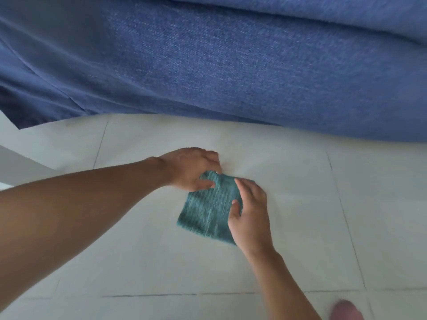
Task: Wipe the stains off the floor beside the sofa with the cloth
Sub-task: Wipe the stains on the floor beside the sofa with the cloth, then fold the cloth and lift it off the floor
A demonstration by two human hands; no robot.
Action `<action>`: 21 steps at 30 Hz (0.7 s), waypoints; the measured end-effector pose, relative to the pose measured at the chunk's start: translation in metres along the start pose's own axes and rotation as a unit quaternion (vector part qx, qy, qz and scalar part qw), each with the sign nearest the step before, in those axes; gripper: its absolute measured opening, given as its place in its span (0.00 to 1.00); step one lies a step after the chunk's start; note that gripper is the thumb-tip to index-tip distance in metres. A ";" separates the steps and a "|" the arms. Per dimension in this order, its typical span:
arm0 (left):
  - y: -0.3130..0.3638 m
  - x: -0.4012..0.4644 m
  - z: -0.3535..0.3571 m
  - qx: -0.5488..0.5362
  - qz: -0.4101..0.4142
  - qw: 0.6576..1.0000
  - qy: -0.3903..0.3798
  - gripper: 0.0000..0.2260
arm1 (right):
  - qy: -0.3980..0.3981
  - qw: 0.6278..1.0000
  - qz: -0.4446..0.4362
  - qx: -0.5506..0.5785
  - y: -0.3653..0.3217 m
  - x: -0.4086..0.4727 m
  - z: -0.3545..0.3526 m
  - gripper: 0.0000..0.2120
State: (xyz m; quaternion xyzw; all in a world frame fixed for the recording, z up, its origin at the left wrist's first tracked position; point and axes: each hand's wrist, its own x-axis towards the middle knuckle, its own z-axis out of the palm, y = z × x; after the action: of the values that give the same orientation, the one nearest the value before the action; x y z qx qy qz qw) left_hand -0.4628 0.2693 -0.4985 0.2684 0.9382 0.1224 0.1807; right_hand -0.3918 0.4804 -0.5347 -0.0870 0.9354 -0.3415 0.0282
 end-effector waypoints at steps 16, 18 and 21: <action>0.022 0.007 0.004 0.005 -0.006 0.999 -0.048 0.11 | -0.109 0.987 0.081 -0.082 0.001 0.027 -0.037 0.08; 0.020 0.001 0.002 -0.066 -0.042 0.995 -0.059 0.09 | -0.110 0.989 0.097 -0.013 0.003 0.030 -0.043 0.05; 0.023 -0.005 -0.002 -0.199 -0.096 0.974 -0.059 0.02 | -0.117 0.981 0.135 0.079 0.006 0.035 -0.050 0.03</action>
State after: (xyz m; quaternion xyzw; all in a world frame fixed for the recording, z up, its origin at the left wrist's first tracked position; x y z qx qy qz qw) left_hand -0.4493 0.2850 -0.4880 0.1429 0.9042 0.2725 0.2962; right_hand -0.4322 0.5102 -0.5003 0.0028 0.8989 -0.3947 0.1903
